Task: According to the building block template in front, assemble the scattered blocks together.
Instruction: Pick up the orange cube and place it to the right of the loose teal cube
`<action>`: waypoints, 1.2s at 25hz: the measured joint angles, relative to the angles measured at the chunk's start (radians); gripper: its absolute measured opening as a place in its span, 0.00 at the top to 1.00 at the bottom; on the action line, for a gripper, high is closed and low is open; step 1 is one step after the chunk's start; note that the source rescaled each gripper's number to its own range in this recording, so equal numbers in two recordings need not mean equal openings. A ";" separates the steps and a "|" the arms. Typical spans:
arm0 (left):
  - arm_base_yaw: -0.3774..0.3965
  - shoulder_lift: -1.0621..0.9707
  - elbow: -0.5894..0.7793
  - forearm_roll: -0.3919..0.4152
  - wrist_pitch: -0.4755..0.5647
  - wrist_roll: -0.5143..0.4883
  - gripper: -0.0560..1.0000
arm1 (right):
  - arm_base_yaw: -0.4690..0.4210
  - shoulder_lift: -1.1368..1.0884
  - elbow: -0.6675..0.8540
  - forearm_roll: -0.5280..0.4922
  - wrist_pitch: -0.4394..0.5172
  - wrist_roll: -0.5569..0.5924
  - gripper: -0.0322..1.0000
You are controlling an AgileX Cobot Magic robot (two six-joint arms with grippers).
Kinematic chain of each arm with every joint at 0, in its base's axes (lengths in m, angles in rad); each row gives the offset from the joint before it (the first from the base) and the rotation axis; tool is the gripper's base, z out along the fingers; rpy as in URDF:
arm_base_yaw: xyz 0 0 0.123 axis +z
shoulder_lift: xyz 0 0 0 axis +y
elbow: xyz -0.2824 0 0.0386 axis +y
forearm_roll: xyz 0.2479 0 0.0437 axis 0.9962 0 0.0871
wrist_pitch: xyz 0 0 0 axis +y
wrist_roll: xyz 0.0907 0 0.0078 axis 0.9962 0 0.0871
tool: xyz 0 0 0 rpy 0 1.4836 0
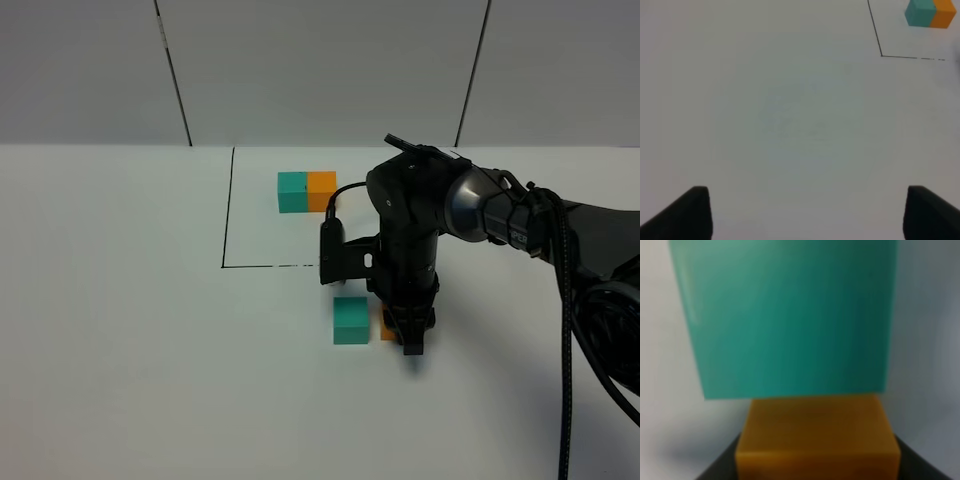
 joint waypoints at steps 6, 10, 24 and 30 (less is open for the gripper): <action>0.000 0.000 0.000 0.000 0.000 0.000 0.34 | 0.003 0.005 -0.002 0.034 -0.014 0.000 0.85; 0.000 0.000 0.000 0.000 0.000 0.000 0.34 | 0.003 0.010 -0.007 0.052 -0.017 0.001 0.85; 0.000 0.000 0.000 0.000 0.000 0.000 0.34 | 0.003 0.010 -0.008 0.068 -0.021 0.018 0.85; 0.000 0.000 0.000 0.000 0.000 0.000 0.34 | 0.003 0.010 -0.008 0.068 -0.021 0.018 0.85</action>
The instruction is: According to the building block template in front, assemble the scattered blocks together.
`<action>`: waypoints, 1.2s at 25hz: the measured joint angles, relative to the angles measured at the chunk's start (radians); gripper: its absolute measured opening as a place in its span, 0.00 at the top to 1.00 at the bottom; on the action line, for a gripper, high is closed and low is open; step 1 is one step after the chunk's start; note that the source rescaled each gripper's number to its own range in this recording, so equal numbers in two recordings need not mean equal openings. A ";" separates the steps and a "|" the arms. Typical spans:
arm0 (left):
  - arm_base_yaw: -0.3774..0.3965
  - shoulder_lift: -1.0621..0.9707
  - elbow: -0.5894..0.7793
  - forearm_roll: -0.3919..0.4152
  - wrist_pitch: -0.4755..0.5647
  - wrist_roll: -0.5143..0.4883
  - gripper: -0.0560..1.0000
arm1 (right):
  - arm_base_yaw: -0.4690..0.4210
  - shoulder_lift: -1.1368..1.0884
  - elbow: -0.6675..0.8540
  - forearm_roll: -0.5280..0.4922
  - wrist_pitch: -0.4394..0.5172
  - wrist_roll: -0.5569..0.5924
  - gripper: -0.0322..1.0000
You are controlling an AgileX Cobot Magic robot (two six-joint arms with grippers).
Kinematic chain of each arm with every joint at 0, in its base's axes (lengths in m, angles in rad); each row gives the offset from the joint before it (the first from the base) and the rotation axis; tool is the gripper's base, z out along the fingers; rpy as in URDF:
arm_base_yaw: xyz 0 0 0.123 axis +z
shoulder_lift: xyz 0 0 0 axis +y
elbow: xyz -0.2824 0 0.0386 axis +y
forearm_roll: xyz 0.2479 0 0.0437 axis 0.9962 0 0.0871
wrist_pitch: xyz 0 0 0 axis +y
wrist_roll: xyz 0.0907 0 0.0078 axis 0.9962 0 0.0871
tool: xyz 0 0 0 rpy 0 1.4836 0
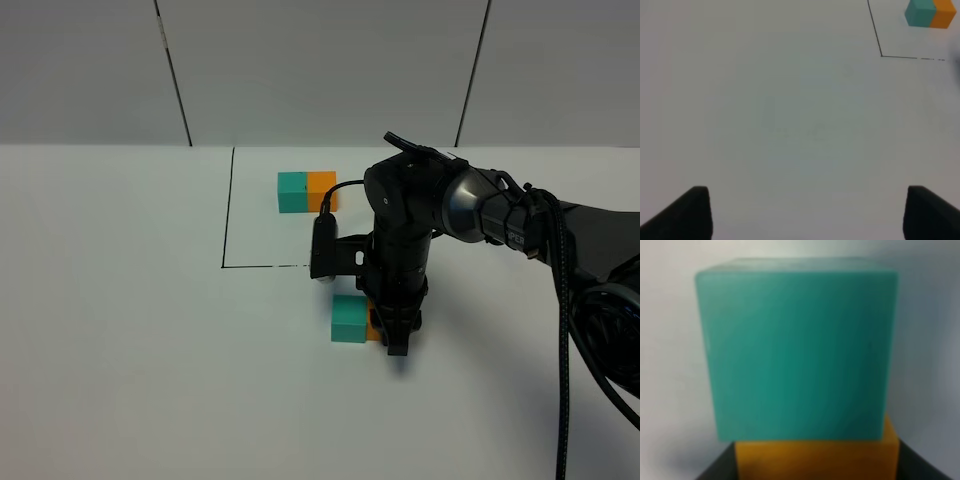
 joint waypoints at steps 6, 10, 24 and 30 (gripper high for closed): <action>0.000 0.000 0.000 0.000 0.000 0.000 0.34 | 0.000 0.000 0.000 0.016 0.001 0.003 0.82; 0.000 0.000 0.000 0.000 0.000 0.000 0.34 | 0.001 -0.009 0.001 0.052 0.022 0.004 0.50; 0.000 0.000 0.000 0.000 0.000 0.000 0.34 | 0.009 -0.177 0.016 0.081 0.029 0.272 0.00; 0.000 0.000 0.000 0.000 0.000 0.000 0.34 | -0.083 -0.328 0.024 0.104 0.033 0.529 0.00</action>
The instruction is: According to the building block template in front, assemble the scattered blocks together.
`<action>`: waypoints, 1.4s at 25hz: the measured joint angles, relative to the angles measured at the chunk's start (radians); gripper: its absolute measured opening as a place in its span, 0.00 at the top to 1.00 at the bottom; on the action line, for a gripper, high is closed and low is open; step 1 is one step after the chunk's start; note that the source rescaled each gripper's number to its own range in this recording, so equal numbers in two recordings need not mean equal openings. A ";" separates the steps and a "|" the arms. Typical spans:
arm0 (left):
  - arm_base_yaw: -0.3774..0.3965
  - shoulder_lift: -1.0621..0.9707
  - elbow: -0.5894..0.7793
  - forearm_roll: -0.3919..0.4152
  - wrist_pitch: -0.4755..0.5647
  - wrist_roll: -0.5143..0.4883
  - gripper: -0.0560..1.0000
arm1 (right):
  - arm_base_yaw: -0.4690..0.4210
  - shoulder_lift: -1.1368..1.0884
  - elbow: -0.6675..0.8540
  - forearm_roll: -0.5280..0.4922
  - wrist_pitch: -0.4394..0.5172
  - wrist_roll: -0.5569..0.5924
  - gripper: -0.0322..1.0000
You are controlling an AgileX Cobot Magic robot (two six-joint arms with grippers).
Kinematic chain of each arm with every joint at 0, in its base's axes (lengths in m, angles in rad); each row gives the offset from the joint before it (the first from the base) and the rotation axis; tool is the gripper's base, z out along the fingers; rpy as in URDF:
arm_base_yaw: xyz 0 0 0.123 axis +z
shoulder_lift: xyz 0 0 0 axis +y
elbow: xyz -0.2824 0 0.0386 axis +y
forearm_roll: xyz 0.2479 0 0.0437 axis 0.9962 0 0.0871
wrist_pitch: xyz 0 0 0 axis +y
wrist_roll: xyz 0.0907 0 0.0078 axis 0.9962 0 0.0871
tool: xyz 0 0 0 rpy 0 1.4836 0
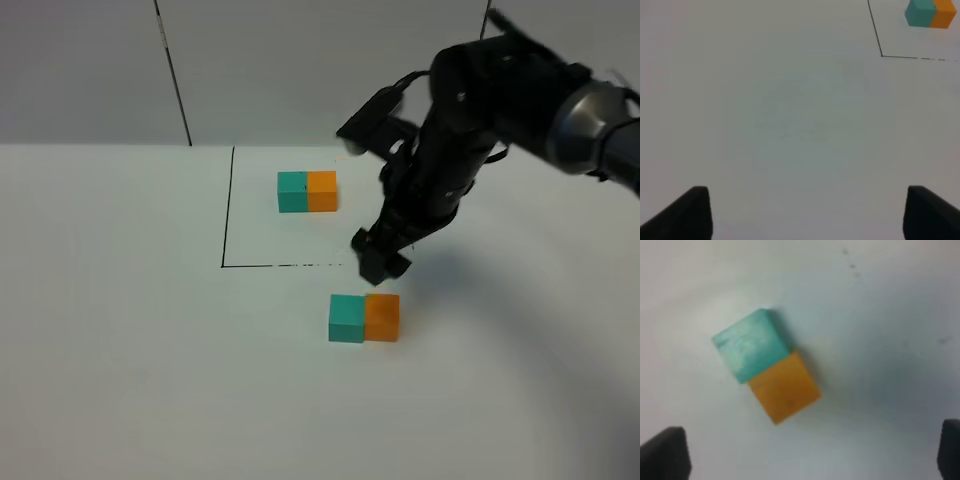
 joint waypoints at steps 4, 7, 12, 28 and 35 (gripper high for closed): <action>0.000 0.000 0.000 0.000 0.000 0.000 0.34 | -0.141 -0.112 0.092 -0.006 -0.093 0.227 0.00; 0.000 0.000 0.000 0.000 0.000 0.000 0.34 | -0.251 -0.235 0.216 -0.020 -0.159 0.314 0.00; 0.000 0.000 0.000 0.000 0.000 0.000 0.34 | -0.415 -0.487 0.468 -0.032 -0.212 0.378 0.00; 0.000 0.000 0.000 0.000 0.000 0.000 0.34 | -0.594 -1.434 1.144 -0.060 -0.131 0.475 0.00; 0.000 0.000 0.000 0.000 0.000 0.000 0.34 | -0.594 -1.753 1.202 -0.081 0.002 0.465 0.00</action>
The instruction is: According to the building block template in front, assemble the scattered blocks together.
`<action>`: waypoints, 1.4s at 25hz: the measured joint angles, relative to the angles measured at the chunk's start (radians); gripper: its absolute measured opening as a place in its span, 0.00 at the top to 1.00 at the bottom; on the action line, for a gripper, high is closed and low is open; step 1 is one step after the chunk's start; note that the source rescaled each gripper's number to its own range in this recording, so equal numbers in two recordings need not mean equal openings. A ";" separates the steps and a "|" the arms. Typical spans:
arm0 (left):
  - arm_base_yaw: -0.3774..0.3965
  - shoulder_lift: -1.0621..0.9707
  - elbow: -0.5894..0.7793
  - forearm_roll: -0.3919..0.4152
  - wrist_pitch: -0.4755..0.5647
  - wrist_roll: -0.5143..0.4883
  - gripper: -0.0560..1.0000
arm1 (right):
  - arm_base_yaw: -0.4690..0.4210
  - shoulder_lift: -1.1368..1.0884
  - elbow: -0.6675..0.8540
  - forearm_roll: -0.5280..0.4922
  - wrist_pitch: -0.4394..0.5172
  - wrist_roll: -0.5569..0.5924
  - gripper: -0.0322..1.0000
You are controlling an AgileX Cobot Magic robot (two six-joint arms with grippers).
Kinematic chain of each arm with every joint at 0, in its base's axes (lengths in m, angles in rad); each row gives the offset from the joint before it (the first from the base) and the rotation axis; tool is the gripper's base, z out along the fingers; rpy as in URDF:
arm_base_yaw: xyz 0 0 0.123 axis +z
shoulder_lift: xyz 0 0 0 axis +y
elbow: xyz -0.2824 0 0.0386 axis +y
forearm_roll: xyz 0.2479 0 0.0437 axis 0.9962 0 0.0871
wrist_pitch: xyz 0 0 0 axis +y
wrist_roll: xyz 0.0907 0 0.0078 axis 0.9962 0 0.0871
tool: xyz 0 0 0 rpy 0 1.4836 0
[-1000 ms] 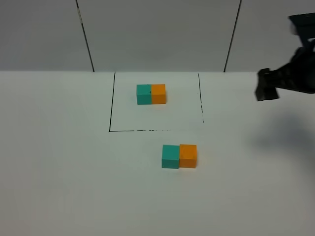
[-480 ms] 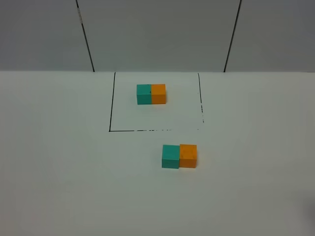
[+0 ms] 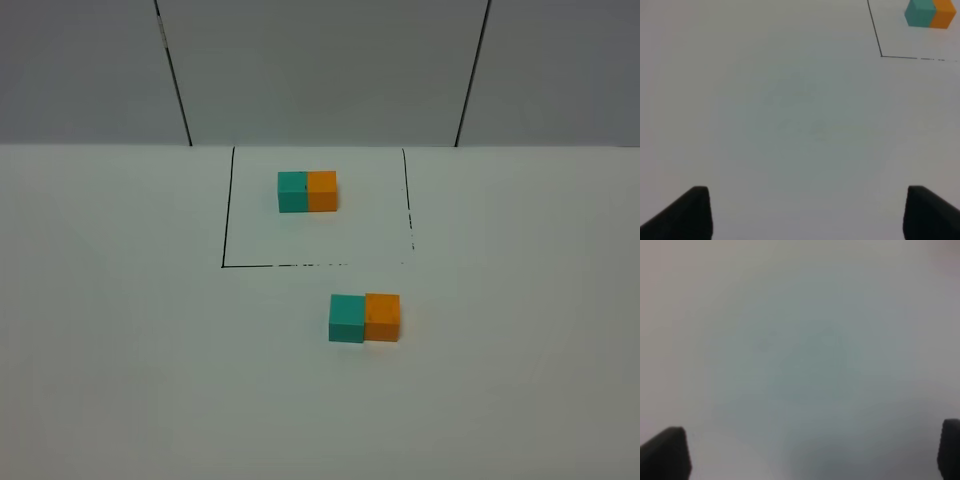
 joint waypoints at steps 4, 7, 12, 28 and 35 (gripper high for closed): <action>0.000 0.000 0.000 0.000 0.000 0.000 0.34 | 0.000 -0.094 0.026 0.002 -0.004 0.000 0.00; 0.000 0.000 0.000 0.000 0.000 0.000 0.34 | 0.021 -0.134 0.035 0.011 -0.010 -0.014 0.00; 0.000 0.000 0.000 0.000 0.000 0.000 0.34 | 0.080 -0.197 0.038 0.021 -0.013 -0.018 0.00; 0.000 0.000 0.000 0.000 0.000 0.000 0.34 | 0.138 -0.271 0.038 0.022 -0.013 -0.018 0.04; 0.000 0.000 0.000 0.000 0.000 0.000 0.34 | 0.139 -0.271 0.038 0.022 -0.013 -0.018 0.06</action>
